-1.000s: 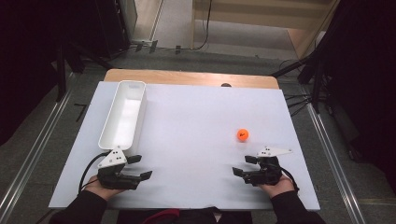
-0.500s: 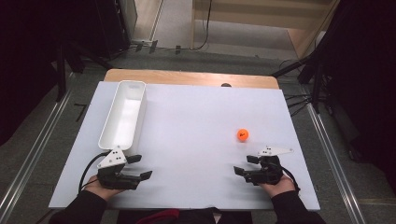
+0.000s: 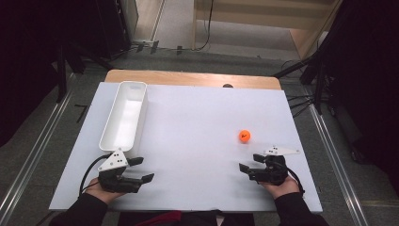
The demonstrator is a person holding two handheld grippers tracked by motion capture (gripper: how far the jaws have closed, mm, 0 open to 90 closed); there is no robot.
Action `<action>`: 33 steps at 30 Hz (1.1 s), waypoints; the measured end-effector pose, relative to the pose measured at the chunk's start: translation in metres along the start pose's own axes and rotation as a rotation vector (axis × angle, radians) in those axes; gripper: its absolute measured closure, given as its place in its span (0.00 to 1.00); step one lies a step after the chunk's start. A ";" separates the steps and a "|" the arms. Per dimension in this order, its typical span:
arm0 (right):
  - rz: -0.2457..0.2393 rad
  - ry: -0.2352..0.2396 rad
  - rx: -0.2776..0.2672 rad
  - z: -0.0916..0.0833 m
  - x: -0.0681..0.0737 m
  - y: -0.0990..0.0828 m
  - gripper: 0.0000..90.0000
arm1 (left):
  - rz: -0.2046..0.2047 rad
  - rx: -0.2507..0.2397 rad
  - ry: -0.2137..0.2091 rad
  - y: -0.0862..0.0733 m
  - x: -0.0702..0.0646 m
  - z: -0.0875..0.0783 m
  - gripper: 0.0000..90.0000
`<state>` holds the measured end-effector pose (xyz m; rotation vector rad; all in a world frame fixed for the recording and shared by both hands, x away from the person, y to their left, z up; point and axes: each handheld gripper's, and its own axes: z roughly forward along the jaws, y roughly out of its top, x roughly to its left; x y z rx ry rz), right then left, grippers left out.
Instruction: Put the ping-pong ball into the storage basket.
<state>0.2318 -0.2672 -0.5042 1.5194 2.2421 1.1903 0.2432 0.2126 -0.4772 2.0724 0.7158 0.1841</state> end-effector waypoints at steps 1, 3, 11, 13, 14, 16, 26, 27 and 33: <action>0.000 0.000 0.000 0.000 0.000 0.000 0.22 | 0.000 0.000 0.000 0.000 0.000 0.000 0.30; 0.006 -0.021 -0.003 -0.002 -0.001 -0.001 0.22 | 0.001 0.005 -0.002 0.001 0.000 0.001 0.30; 0.019 -0.054 -0.019 -0.006 -0.004 0.000 0.22 | -0.005 -0.001 -0.008 0.001 0.003 0.001 0.30; 0.024 -0.065 -0.023 -0.006 -0.005 0.001 0.22 | -0.008 -0.002 -0.011 0.001 0.003 0.002 0.30; 0.025 -0.068 -0.028 -0.006 -0.007 0.002 0.22 | -0.010 -0.001 -0.011 0.001 0.003 0.002 0.30; 0.034 -0.074 -0.035 -0.006 -0.008 0.003 0.22 | -0.010 0.000 -0.011 0.002 0.003 0.002 0.30; 0.036 -0.086 -0.055 -0.005 -0.014 0.009 0.22 | -0.014 0.005 -0.012 0.002 0.002 0.004 0.29; 0.036 -0.086 -0.055 -0.005 -0.014 0.009 0.22 | -0.013 0.006 -0.012 0.002 0.002 0.004 0.29; 0.035 -0.103 -0.061 -0.003 -0.017 0.013 0.22 | -0.010 0.009 -0.017 0.002 0.001 0.004 0.29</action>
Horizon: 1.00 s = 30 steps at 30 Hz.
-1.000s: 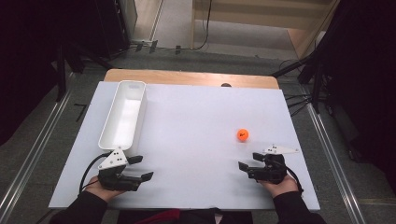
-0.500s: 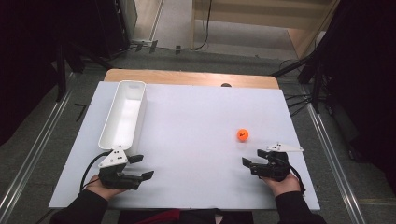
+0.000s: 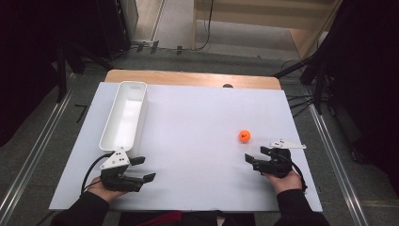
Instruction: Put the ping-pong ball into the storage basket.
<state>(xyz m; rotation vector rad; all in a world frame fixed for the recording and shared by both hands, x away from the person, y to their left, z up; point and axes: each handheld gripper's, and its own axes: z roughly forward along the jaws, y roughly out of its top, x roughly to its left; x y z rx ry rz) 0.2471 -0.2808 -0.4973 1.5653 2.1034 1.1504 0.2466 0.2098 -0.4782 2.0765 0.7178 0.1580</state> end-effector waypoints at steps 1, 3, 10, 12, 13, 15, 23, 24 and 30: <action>-0.003 0.001 -0.011 0.000 -0.001 0.001 0.22 | 0.001 0.000 -0.002 0.000 0.000 0.000 0.29; 0.005 -0.001 -0.020 0.000 -0.001 0.002 0.22 | 0.005 -0.009 0.000 0.000 0.000 0.000 0.29; 0.004 -0.004 -0.022 0.004 -0.005 0.007 0.22 | 0.007 -0.008 -0.003 0.000 0.000 -0.001 0.29; 0.010 -0.007 -0.020 0.005 -0.005 0.008 0.22 | 0.007 -0.009 -0.001 0.000 -0.001 0.000 0.29; 0.013 -0.008 -0.021 0.005 -0.005 0.009 0.22 | 0.007 -0.008 -0.004 0.000 -0.001 0.000 0.29; 0.011 -0.007 -0.022 0.006 -0.006 0.010 0.22 | 0.011 -0.008 -0.008 0.000 -0.001 0.000 0.29; 0.027 -0.019 -0.030 0.011 -0.013 0.016 0.22 | 0.015 -0.002 -0.013 0.000 -0.003 0.002 0.29; 0.031 -0.022 -0.028 0.011 -0.013 0.017 0.22 | 0.015 -0.002 -0.013 0.000 -0.003 0.002 0.29; 0.025 -0.020 -0.025 0.015 -0.015 0.021 0.22 | 0.017 0.000 -0.013 0.000 -0.003 0.002 0.29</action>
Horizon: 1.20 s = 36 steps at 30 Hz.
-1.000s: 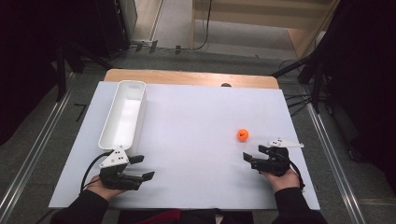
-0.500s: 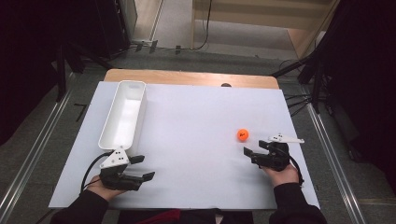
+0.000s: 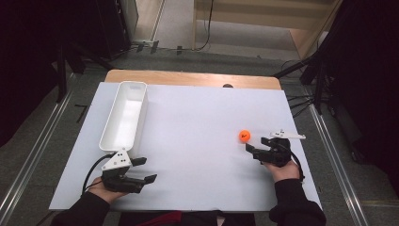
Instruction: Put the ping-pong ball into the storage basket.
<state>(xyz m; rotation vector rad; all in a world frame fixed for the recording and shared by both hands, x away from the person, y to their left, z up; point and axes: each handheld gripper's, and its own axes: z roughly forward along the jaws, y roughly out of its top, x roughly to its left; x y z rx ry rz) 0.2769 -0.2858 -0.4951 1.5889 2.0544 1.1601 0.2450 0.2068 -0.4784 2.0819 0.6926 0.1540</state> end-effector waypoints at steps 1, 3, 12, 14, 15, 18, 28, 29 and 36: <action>0.002 -0.004 0.000 0.002 0.000 0.002 0.22 | 0.000 0.000 0.000 0.000 0.000 0.000 0.29; -0.010 -0.006 0.000 0.003 0.000 0.003 0.22 | 0.001 0.003 0.000 0.000 0.000 0.000 0.29; -0.005 -0.002 0.008 0.008 0.000 0.010 0.22 | 0.002 0.004 -0.002 0.000 -0.001 0.000 0.29; -0.006 0.000 0.008 0.009 0.001 0.012 0.22 | -0.002 -0.005 -0.003 0.000 -0.001 0.000 0.29; -0.010 -0.005 0.009 0.010 0.001 0.014 0.22 | -0.002 -0.004 -0.004 0.000 0.000 0.000 0.29; -0.026 -0.013 0.011 0.012 0.001 0.017 0.22 | -0.003 -0.001 -0.004 0.000 0.000 0.000 0.29; -0.039 -0.025 0.014 0.022 0.002 0.025 0.22 | 0.000 0.004 0.000 0.000 -0.001 0.000 0.29; -0.041 -0.024 0.013 0.023 0.001 0.026 0.22 | 0.001 0.003 -0.003 0.000 -0.001 0.000 0.29; -0.042 -0.029 0.006 0.026 0.002 0.033 0.22 | 0.003 0.008 -0.007 0.000 -0.001 0.001 0.29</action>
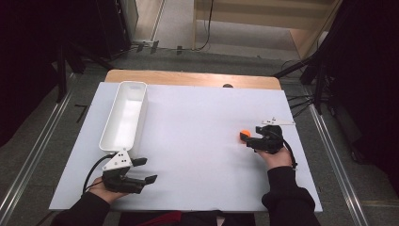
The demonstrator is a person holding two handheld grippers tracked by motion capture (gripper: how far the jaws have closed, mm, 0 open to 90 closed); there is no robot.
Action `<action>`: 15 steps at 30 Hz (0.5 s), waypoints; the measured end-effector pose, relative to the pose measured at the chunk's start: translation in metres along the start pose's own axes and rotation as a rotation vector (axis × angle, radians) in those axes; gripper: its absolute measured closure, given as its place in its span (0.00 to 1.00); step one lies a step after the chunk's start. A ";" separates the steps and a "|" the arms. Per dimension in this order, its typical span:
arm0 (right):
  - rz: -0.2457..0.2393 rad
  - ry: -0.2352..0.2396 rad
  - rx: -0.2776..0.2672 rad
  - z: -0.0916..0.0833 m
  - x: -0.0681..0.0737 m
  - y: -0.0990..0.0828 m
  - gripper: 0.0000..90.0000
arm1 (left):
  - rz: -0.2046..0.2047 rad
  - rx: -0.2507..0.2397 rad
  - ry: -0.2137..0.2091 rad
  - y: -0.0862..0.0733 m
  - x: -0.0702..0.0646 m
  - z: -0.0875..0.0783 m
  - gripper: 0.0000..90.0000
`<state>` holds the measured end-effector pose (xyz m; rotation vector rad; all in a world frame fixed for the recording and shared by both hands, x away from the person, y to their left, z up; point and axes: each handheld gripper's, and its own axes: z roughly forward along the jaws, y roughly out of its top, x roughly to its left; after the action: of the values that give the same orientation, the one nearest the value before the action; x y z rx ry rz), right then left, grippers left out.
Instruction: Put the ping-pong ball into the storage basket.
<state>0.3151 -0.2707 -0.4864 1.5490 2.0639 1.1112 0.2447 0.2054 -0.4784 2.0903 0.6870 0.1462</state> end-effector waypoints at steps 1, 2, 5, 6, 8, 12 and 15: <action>0.002 0.000 0.001 0.000 0.000 0.001 0.22 | 0.000 0.001 0.001 0.000 0.000 0.000 0.29; 0.000 -0.002 0.001 0.001 0.000 0.002 0.22 | 0.000 0.001 0.001 0.000 0.000 0.000 0.29; 0.004 0.001 -0.001 0.002 -0.001 0.005 0.22 | 0.004 0.000 -0.002 0.000 -0.001 0.001 0.29; -0.003 -0.002 0.002 0.002 -0.002 0.006 0.22 | 0.004 0.000 -0.004 0.000 -0.001 0.001 0.29; -0.004 -0.005 0.000 0.003 -0.002 0.009 0.22 | 0.002 0.000 -0.003 0.000 -0.001 0.001 0.29; -0.013 -0.009 -0.001 0.005 -0.003 0.014 0.22 | 0.000 0.002 -0.005 0.000 -0.001 0.001 0.29; -0.011 -0.012 -0.011 0.006 -0.004 0.016 0.23 | 0.001 0.002 -0.005 0.000 -0.001 0.001 0.29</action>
<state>0.3309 -0.2701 -0.4793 1.5336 2.0528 1.1051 0.2440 0.2039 -0.4794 2.0926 0.6836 0.1412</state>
